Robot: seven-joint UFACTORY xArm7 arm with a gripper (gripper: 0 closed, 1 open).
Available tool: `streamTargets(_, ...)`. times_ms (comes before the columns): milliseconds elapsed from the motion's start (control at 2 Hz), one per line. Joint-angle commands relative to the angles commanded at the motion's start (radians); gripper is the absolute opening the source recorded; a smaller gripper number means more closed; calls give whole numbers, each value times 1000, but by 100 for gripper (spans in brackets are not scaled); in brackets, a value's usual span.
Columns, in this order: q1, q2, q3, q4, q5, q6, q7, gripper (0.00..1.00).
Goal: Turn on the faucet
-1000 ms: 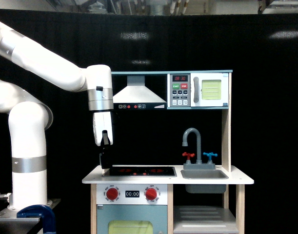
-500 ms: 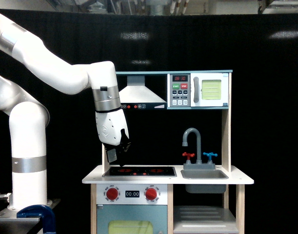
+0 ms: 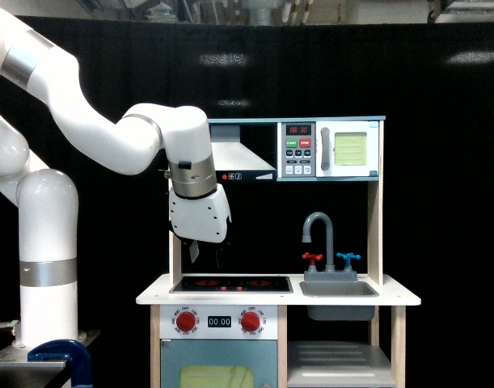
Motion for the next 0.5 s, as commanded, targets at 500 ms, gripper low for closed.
streamTargets(500, 376, -31, -459, 108, 183, 42, -340, 100)
